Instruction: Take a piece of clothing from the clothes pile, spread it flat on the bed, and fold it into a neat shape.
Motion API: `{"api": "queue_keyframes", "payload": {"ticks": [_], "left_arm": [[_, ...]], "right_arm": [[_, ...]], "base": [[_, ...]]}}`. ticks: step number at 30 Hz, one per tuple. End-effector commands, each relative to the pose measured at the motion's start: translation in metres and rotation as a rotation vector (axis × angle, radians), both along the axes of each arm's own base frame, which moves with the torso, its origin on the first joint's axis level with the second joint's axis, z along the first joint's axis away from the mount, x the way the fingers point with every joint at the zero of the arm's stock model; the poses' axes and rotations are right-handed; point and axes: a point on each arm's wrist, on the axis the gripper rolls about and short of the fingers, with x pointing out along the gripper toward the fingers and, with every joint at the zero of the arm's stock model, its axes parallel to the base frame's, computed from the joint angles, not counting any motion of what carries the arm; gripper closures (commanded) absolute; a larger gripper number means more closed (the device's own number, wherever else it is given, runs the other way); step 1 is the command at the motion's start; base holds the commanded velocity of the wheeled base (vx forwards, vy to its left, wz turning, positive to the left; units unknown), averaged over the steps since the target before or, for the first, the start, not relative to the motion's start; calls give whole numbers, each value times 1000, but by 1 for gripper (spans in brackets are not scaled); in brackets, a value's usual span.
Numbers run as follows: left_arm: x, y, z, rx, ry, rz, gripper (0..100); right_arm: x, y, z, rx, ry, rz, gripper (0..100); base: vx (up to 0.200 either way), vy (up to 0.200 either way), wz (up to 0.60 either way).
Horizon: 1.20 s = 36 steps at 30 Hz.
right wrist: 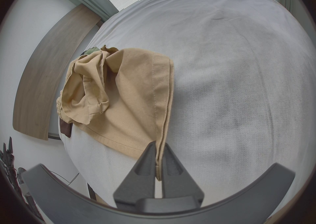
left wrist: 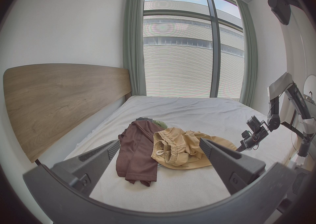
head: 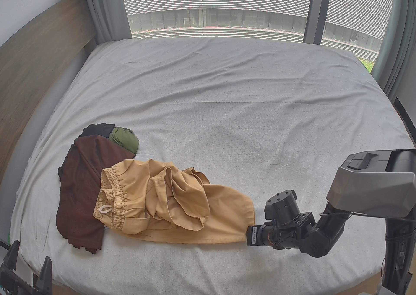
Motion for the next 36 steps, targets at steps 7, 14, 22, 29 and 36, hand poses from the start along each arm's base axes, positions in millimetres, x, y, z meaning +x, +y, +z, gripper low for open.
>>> {"api": "queue_keyframes", "payload": {"ticks": [7, 14, 22, 29, 36], "left_arm": [[0, 0, -5, -1, 6, 1, 0], [0, 0, -5, -1, 6, 1, 0], [0, 0, -5, 1, 6, 1, 0], [0, 0, -5, 1, 6, 1, 0], [0, 0, -5, 2, 6, 1, 0]], "right_arm": [[-12, -29, -3, -29, 7, -25, 100], [-16, -41, -6, -40, 11, -39, 100], [-22, -59, -7, -65, 12, -55, 100], [-29, -74, -8, -69, 12, -82, 100], [-40, -84, -12, -80, 25, -89, 100]], "base": [[0, 0, 0], [0, 0, 0], [0, 0, 0], [0, 0, 0], [0, 0, 0]]}}
